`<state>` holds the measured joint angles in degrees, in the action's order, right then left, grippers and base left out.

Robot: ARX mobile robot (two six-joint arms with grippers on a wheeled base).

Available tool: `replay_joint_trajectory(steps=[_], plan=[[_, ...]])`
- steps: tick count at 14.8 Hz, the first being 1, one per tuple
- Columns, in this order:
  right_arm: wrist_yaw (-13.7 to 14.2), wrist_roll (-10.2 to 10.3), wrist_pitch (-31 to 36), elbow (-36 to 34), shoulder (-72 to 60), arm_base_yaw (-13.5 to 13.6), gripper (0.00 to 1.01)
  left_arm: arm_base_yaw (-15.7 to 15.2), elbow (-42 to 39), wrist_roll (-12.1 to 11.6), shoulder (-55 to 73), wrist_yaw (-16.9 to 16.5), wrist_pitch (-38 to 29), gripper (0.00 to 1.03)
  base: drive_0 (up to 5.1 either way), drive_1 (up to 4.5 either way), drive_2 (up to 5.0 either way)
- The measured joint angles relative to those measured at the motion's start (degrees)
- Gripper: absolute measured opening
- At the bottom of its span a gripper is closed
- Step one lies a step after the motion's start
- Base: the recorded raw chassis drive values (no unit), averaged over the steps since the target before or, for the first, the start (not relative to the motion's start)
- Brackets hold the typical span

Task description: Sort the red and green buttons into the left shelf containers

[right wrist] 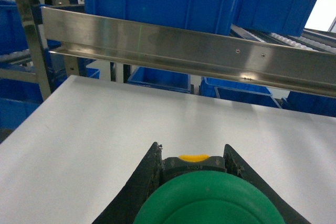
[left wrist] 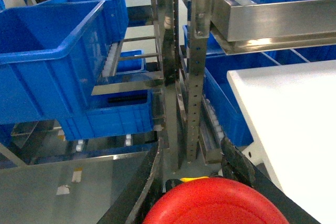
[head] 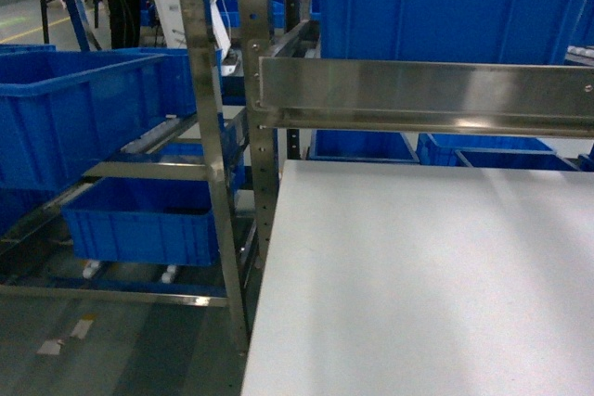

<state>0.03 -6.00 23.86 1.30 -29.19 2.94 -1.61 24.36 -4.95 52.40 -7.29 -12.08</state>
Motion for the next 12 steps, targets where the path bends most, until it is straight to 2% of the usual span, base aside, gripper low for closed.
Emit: replay_joint_trajectory(steps=[12], plan=[[0.0,0.0,-0.1,0.0,0.0,0.0,0.28,0.0,0.0,0.0,0.0,0.0,0.0,0.29,-5.0,2.46,2.5]])
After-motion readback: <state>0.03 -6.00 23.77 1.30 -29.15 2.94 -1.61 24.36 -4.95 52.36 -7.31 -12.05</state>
